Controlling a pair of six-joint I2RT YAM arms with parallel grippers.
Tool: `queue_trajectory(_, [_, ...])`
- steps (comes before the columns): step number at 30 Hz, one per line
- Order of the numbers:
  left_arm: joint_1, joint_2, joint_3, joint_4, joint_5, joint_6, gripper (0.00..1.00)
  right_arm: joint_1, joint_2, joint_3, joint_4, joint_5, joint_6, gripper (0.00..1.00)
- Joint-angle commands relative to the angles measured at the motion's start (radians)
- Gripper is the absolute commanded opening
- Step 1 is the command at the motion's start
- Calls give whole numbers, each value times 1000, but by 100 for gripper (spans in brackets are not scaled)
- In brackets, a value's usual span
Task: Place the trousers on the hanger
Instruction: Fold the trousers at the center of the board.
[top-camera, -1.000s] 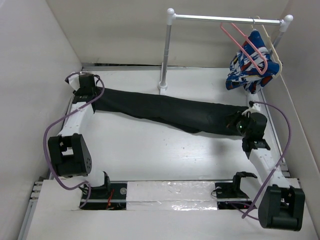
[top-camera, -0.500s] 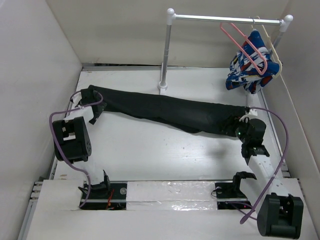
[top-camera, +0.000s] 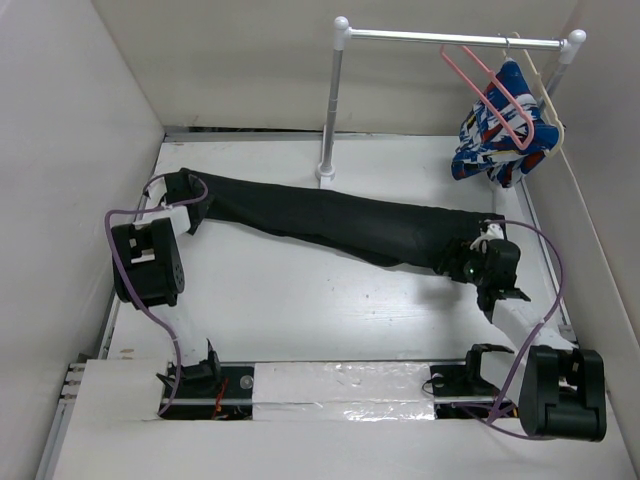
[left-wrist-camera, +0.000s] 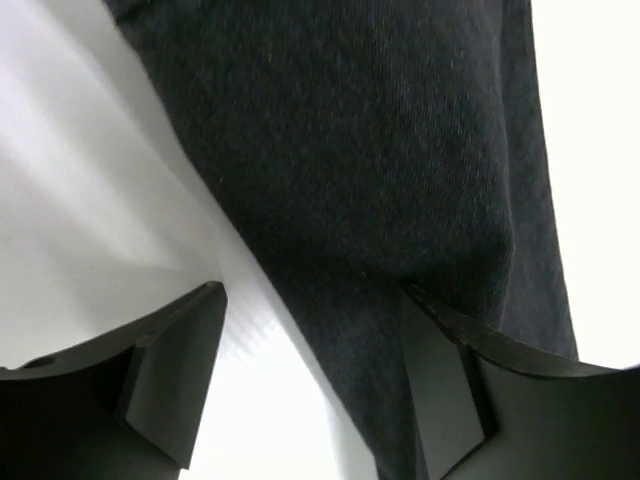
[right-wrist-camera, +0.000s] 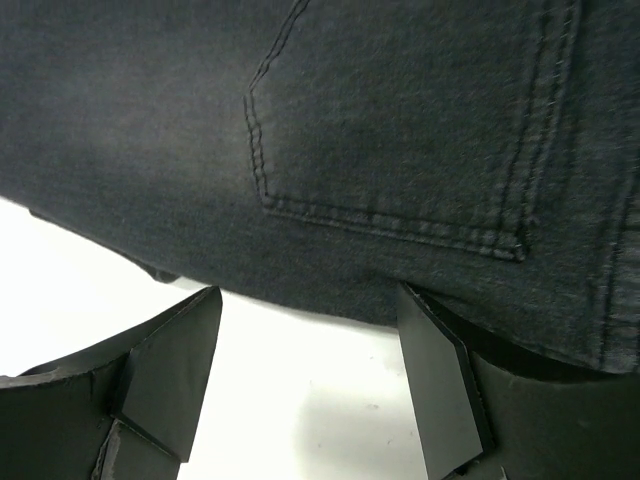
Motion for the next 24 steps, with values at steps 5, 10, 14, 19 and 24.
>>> queue_trajectory(5, [2, 66, 89, 43, -9, -40, 60, -59, 7, -32, 86, 76, 53, 85])
queue_trajectory(10, [2, 60, 64, 115, -17, -44, 50, -141, -8, -49, 74, 68, 79, 92])
queue_trajectory(14, [2, 61, 59, 146, -5, -32, 24, -151, -15, -42, 46, 81, 93, 92])
queue_trajectory(19, [2, 70, 75, 166, 23, 14, 0, -151, -120, -39, -53, 205, 63, 83])
queue_trajectory(24, [2, 31, 49, 186, -15, 44, 0, -151, -317, -69, -129, 268, 50, 83])
